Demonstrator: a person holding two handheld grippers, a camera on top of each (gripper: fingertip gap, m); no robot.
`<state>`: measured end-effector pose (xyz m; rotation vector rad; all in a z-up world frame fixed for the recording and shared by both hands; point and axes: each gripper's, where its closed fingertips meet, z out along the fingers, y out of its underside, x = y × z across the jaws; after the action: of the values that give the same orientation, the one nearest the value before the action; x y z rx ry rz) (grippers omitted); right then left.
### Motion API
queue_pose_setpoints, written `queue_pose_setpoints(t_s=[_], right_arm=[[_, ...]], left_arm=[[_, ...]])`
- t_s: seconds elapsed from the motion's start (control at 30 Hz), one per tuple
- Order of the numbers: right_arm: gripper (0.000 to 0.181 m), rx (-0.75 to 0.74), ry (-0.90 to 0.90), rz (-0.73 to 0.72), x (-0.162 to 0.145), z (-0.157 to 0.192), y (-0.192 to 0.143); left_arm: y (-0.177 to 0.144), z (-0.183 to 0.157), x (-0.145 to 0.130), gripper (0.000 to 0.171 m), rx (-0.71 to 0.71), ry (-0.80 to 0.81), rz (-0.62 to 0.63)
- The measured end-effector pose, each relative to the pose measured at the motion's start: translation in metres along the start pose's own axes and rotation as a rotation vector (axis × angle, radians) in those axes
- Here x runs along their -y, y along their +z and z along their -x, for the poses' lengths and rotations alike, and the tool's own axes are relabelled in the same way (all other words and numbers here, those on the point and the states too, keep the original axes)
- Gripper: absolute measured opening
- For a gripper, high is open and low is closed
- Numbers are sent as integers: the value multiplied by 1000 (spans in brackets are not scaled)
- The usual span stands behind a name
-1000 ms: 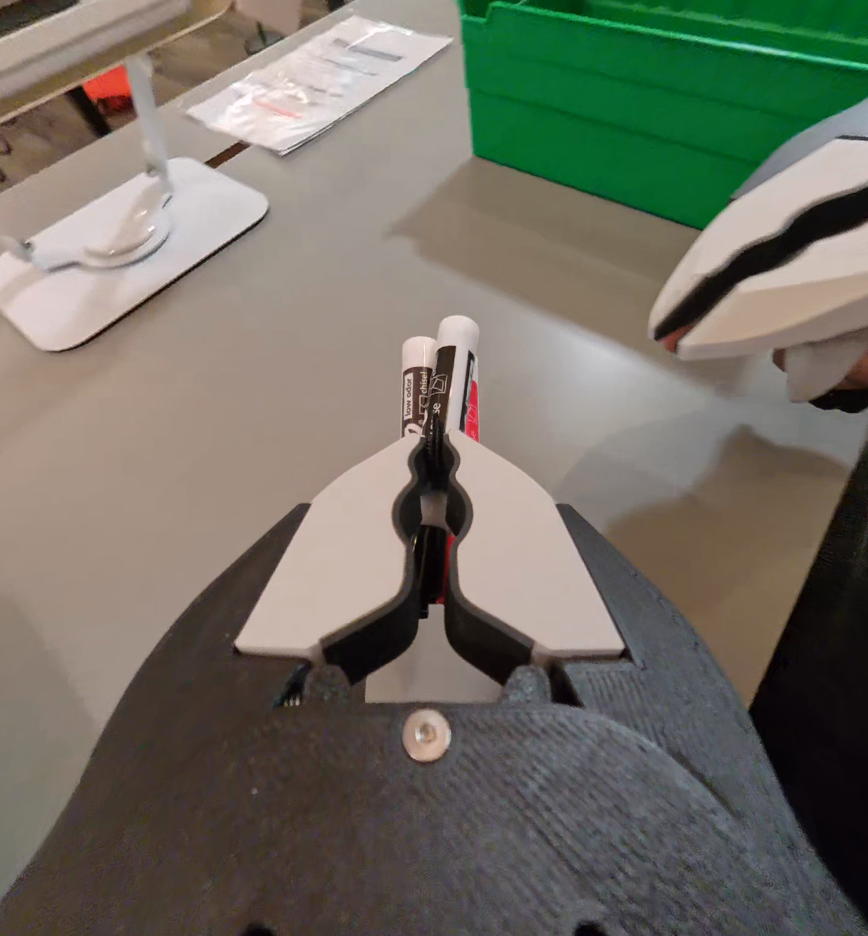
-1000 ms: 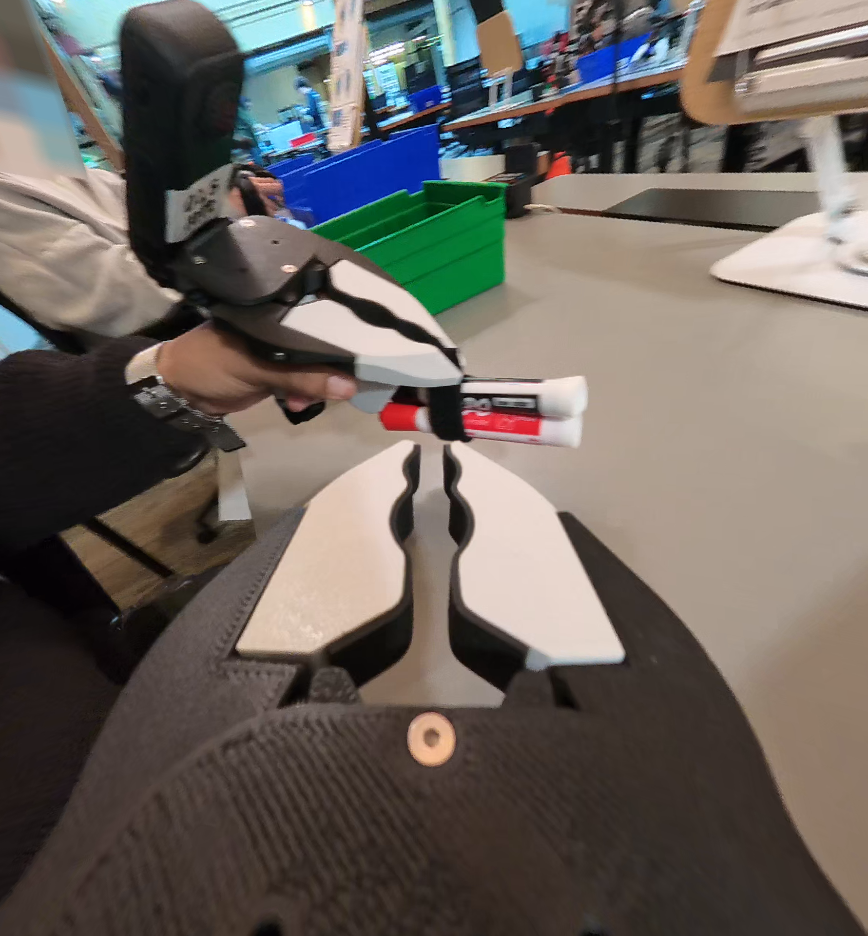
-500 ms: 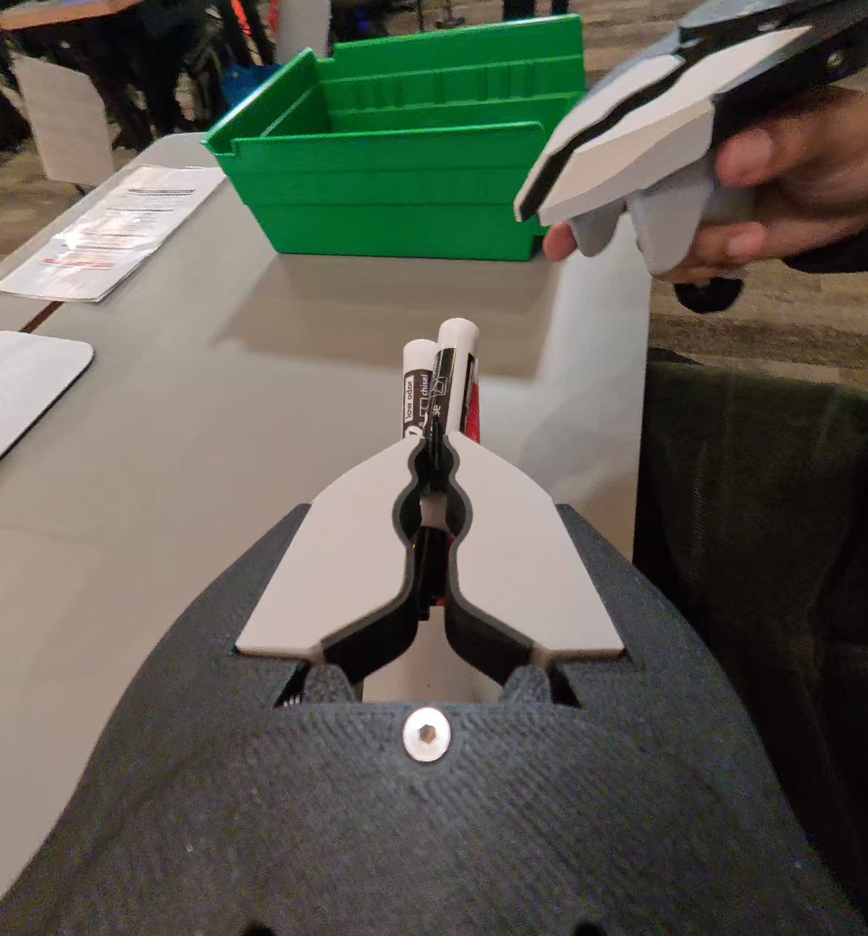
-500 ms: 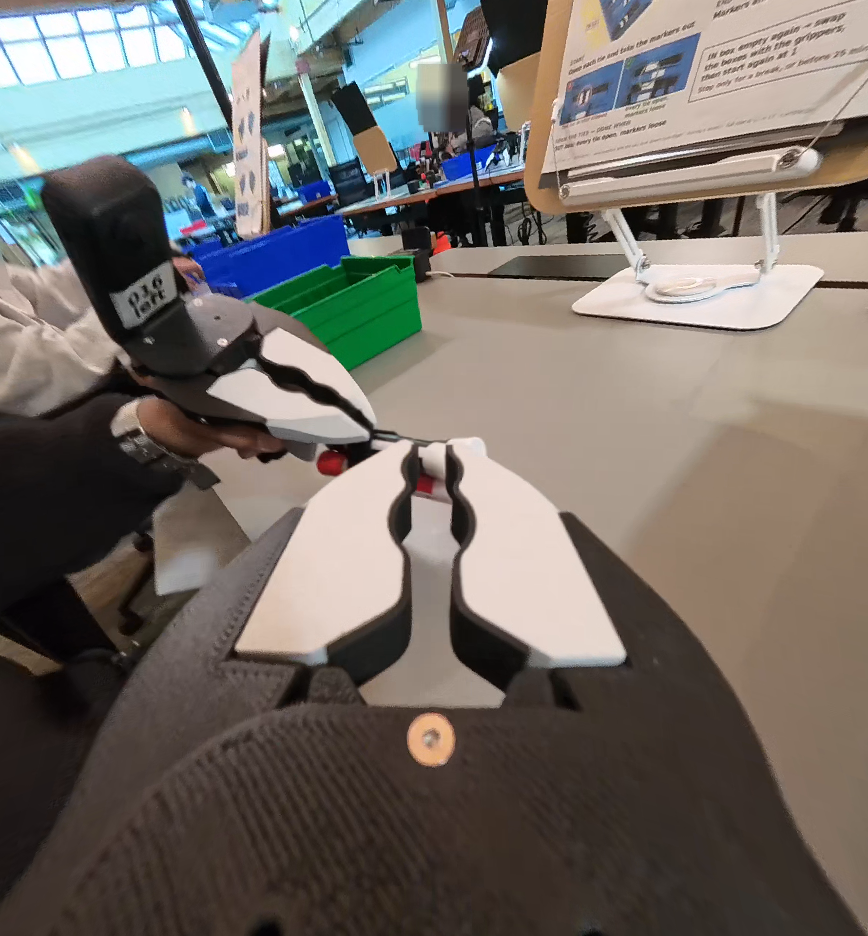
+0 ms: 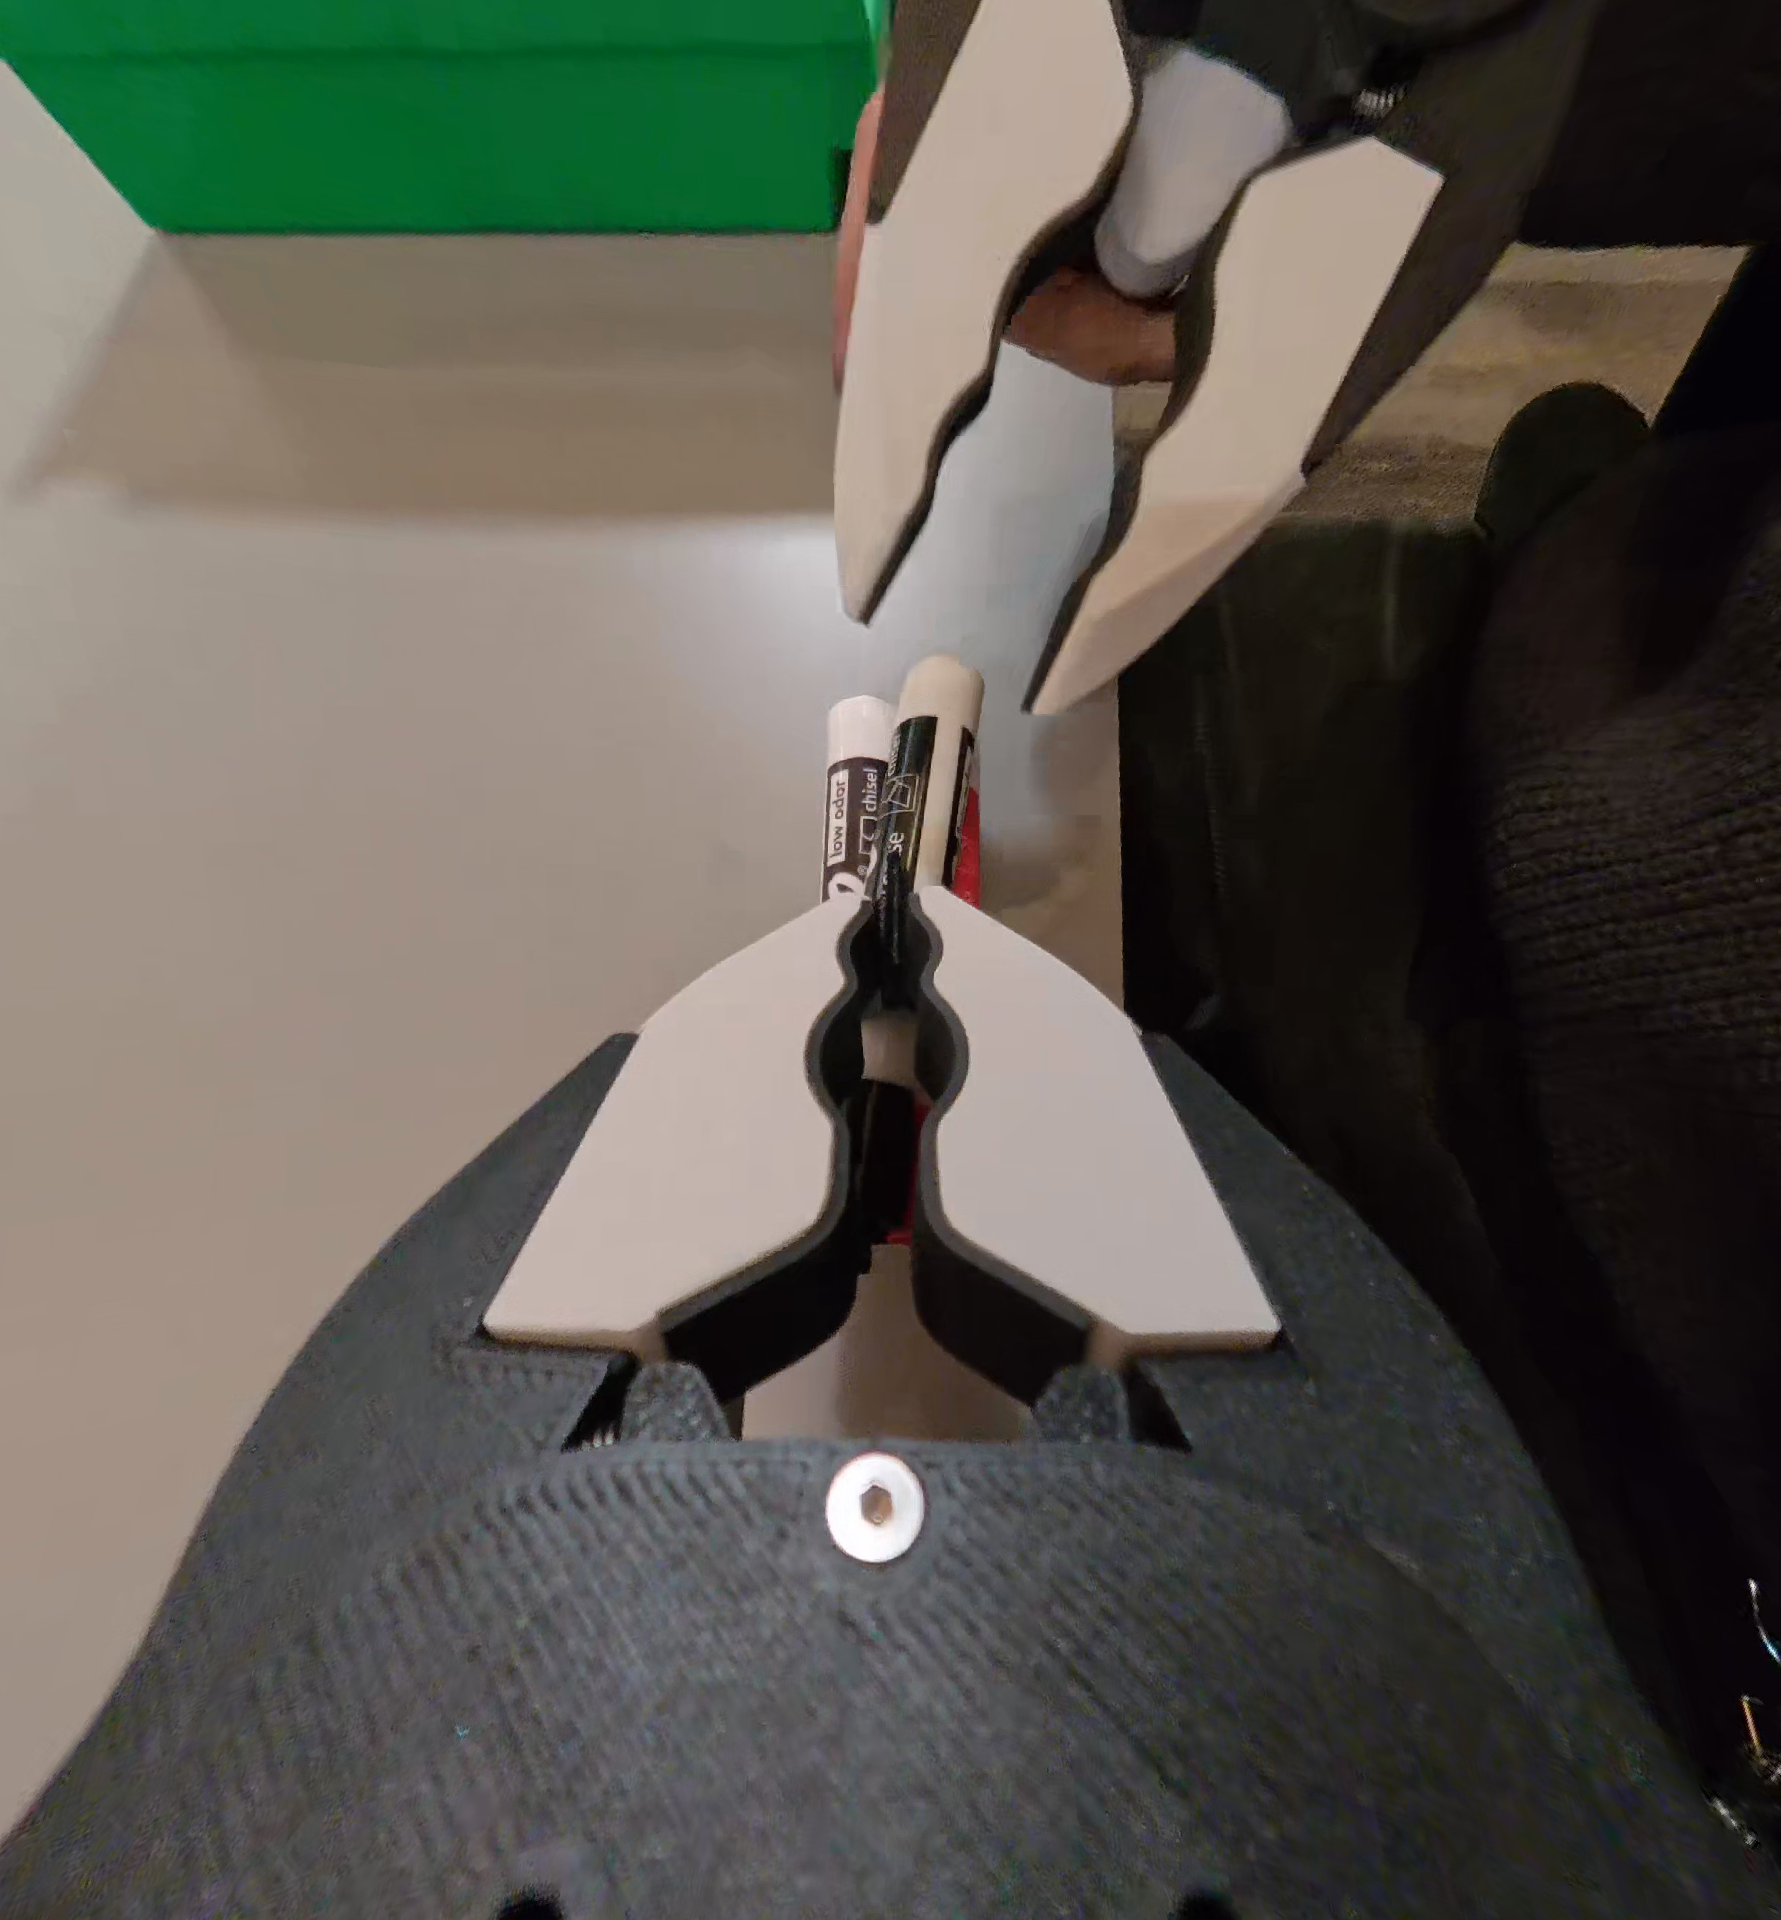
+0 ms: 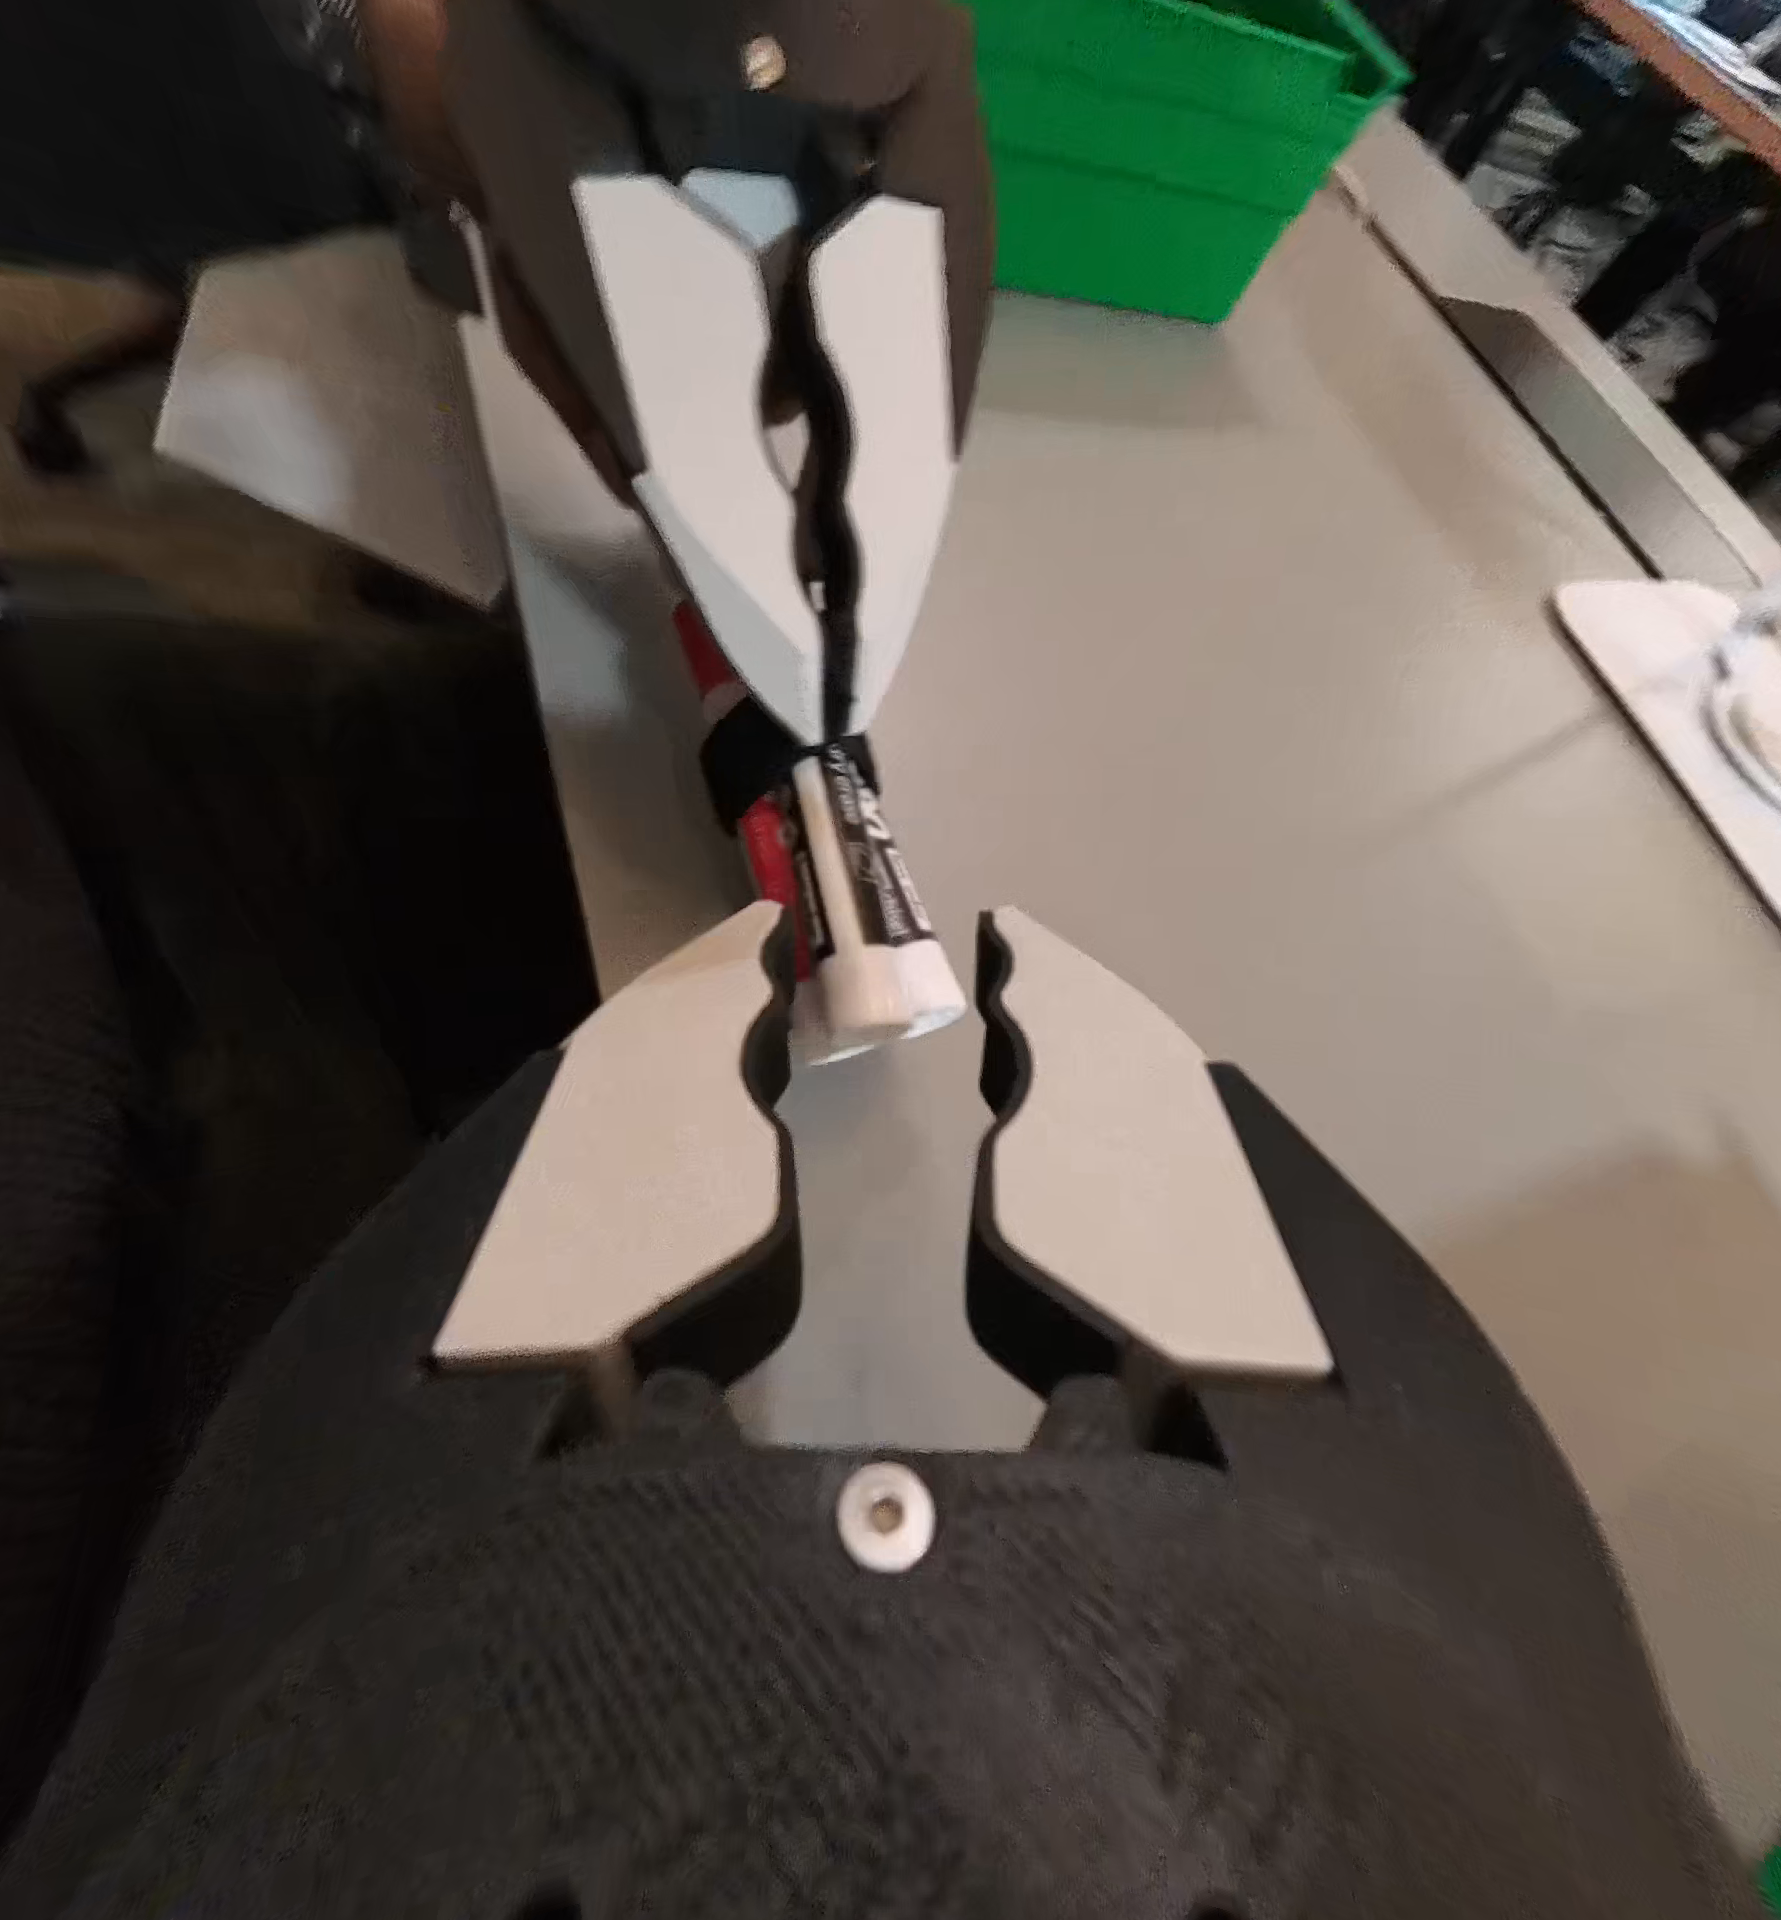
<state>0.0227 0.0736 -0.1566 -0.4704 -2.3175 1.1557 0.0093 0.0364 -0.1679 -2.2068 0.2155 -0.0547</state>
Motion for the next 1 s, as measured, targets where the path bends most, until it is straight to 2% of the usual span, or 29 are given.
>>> queue_pose_setpoints(t_s=[0.17,0.47,1.0], right_arm=[[30,44,-144,46,4,17,22],[21,115,-223,44,12,29,37],[19,121,-263,53,10,29,36]], left_arm=[[-16,-6,-7,5,47,-24,-14],[-32,-14,-14,5,79,-72,-39],[-33,-13,-19,5,64,-99,-42]])
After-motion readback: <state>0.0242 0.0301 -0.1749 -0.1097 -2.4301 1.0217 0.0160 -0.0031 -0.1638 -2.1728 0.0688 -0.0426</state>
